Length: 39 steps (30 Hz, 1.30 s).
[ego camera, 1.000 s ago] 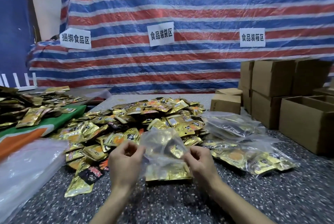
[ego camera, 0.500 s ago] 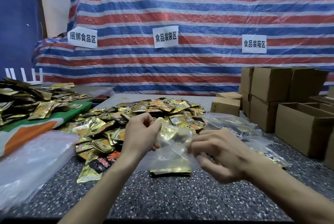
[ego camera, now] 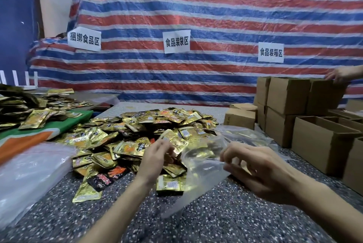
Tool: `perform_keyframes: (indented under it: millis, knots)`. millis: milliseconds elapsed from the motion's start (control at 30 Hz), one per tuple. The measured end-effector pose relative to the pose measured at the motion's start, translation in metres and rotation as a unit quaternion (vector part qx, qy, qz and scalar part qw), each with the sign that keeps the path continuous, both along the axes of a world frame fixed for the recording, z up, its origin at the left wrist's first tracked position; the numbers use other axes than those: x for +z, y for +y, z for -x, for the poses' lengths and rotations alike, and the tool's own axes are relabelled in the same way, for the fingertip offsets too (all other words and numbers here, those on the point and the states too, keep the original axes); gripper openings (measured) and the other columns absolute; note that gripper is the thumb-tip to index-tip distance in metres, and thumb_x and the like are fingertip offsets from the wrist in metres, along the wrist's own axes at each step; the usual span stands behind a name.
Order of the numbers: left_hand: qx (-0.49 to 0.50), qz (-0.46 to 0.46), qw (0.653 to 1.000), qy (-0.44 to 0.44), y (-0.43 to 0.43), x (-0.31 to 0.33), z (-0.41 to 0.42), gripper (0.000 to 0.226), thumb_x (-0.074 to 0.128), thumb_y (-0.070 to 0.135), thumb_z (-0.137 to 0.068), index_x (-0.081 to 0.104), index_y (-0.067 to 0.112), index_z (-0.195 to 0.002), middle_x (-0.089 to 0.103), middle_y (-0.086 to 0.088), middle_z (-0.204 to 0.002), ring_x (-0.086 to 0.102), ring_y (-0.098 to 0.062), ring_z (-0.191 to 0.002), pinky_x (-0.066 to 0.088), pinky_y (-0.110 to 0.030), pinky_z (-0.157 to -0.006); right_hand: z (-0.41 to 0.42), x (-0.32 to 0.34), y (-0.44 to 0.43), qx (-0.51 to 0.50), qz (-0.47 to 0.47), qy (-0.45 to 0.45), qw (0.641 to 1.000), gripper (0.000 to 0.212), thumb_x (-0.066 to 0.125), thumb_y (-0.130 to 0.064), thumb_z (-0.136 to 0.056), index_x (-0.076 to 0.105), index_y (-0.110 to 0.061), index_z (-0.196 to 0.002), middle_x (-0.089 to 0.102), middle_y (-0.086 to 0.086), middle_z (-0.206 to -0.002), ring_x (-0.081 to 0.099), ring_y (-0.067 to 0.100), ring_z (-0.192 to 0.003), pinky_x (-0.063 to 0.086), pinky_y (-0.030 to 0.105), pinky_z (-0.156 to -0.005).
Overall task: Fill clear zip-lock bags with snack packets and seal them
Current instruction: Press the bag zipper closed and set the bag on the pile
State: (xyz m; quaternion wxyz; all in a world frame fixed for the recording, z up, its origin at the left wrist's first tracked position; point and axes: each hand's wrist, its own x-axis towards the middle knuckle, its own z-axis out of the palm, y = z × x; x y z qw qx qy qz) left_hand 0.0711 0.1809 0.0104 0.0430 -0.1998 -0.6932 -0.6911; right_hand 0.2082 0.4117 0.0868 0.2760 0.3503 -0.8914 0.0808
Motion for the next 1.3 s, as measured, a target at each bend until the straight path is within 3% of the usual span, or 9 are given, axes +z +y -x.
perform_keyframes:
  millis: [33,133,400,500,633,833,1033,1167,1300]
  knots:
    - [0.027,0.088,0.996,0.018,-0.003,-0.01,0.007,0.009,0.059,0.013,-0.095,0.063,0.016,-0.088,0.067,0.003,-0.088,0.063,-0.017,-0.083,0.052,-0.023,-0.069,-0.002,0.001,0.002,-0.01,0.001,0.005,1.0,0.008,0.059,-0.022,-0.098,0.06,-0.015,-0.096,0.055,-0.015,-0.081,0.046,-0.007,-0.064,0.034,0.009,-0.057]
    - [0.001,0.349,0.937,0.019,-0.011,-0.04,0.018,0.024,0.062,0.011,-0.083,0.062,0.028,-0.1,0.057,0.011,-0.112,0.058,-0.01,-0.103,0.051,-0.032,-0.09,-0.007,0.003,0.005,-0.027,-0.001,0.007,1.0,0.006,0.063,-0.019,-0.095,0.057,-0.017,-0.093,0.047,-0.022,-0.076,0.044,-0.012,-0.063,0.03,0.005,-0.057]
    - [-0.015,0.446,0.892,0.071,-0.004,-0.057,0.012,0.051,0.064,0.026,-0.073,0.044,0.035,-0.119,0.037,0.016,-0.12,0.05,-0.007,-0.106,0.049,-0.03,-0.09,-0.014,0.006,0.002,-0.046,-0.014,-0.013,0.999,0.01,0.055,-0.016,-0.09,0.062,-0.02,-0.094,0.05,-0.015,-0.085,0.051,0.002,-0.072,0.046,0.032,-0.06]
    - [0.002,0.441,0.891,0.109,-0.005,-0.057,0.009,0.033,0.062,0.032,-0.084,0.048,0.039,-0.113,0.042,0.018,-0.118,0.053,-0.006,-0.1,0.047,-0.03,-0.085,-0.015,0.006,0.001,-0.06,-0.023,-0.024,0.998,0.024,0.044,-0.027,-0.089,0.065,-0.024,-0.098,0.047,-0.018,-0.087,0.051,0.0,-0.073,0.046,0.033,-0.059]
    - [0.031,0.331,0.941,0.065,-0.013,-0.05,0.006,0.002,0.06,0.039,-0.095,0.059,0.039,-0.097,0.062,0.014,-0.106,0.06,-0.005,-0.094,0.053,-0.034,-0.088,-0.014,0.004,0.001,-0.079,-0.035,-0.025,0.996,0.022,0.043,-0.032,-0.088,0.064,-0.025,-0.091,0.047,-0.019,-0.088,0.053,0.003,-0.07,0.047,0.031,-0.056]
    - [0.112,0.128,0.984,-0.047,-0.028,-0.011,-0.005,0.028,0.057,0.031,-0.097,0.064,0.008,-0.112,0.068,-0.015,-0.11,0.068,-0.035,-0.093,0.057,-0.053,-0.087,-0.009,0.005,-0.006,-0.093,-0.048,-0.03,0.994,0.003,0.05,-0.03,-0.086,0.052,-0.027,-0.086,0.049,-0.017,-0.083,0.053,0.005,-0.069,0.046,0.029,-0.056]
    - [0.08,-0.066,0.995,-0.007,-0.049,0.06,-0.042,0.027,0.077,0.037,-0.074,0.074,0.011,-0.073,0.074,-0.012,-0.076,0.072,-0.025,-0.06,0.049,-0.028,-0.04,-0.003,0.004,-0.014,-0.094,-0.051,-0.036,0.994,0.008,0.047,-0.034,-0.086,0.052,-0.029,-0.09,0.054,-0.019,-0.086,0.054,0.001,-0.074,0.049,0.027,-0.061]
    - [0.045,-0.044,0.998,0.02,-0.043,0.086,-0.058,0.033,0.078,0.032,-0.08,0.071,0.0,-0.08,0.075,-0.014,-0.077,0.073,-0.029,-0.063,0.049,-0.026,-0.04,0.0,0.002,-0.021,-0.074,-0.054,-0.024,0.996,0.005,0.052,-0.03,-0.088,0.054,-0.027,-0.091,0.056,-0.017,-0.088,0.054,0.003,-0.075,0.051,0.027,-0.062]
    - [0.034,0.096,0.993,0.058,-0.026,0.091,-0.064,0.038,0.074,0.037,-0.084,0.071,0.0,-0.077,0.075,-0.012,-0.078,0.073,-0.029,-0.071,0.058,-0.04,-0.063,0.003,0.001,-0.028,-0.035,-0.019,0.004,0.999,0.009,0.068,-0.016,-0.087,0.06,-0.019,-0.091,0.059,-0.014,-0.088,0.056,0.005,-0.072,0.051,0.028,-0.057]
